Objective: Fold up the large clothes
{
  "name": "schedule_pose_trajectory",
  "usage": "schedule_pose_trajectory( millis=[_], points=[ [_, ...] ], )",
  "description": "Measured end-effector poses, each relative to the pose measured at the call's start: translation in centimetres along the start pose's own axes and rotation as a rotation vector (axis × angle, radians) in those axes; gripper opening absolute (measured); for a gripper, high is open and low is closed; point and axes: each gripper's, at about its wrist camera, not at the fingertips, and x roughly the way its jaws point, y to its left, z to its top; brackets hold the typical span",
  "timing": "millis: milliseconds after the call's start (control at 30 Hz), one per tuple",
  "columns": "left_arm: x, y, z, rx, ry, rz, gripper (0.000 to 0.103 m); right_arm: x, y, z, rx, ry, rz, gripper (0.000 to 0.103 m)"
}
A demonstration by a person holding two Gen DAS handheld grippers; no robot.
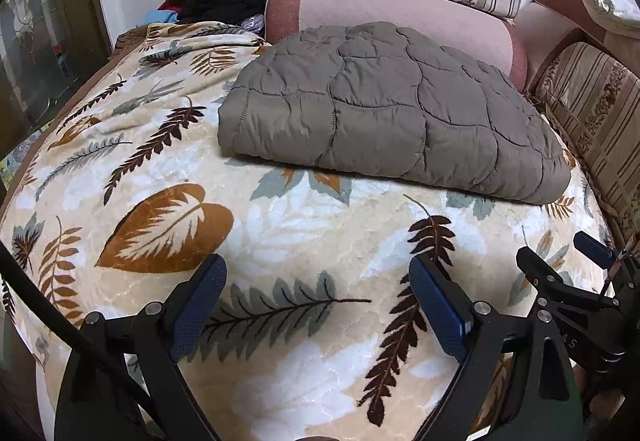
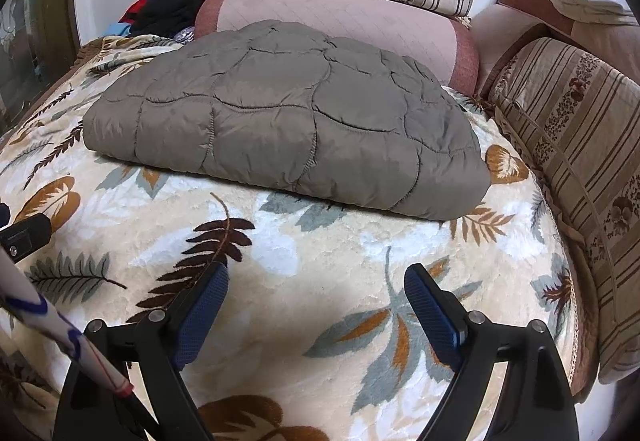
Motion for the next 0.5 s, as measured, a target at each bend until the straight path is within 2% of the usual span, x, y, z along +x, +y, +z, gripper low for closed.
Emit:
schedule_pose_trajectory(
  millis=[500],
  points=[
    [0.68,-0.33,-0.42,0.003,0.027,-0.014,0.092,0.32,-0.18,-0.11,0.012,0.009,-0.013,0.093]
  ],
)
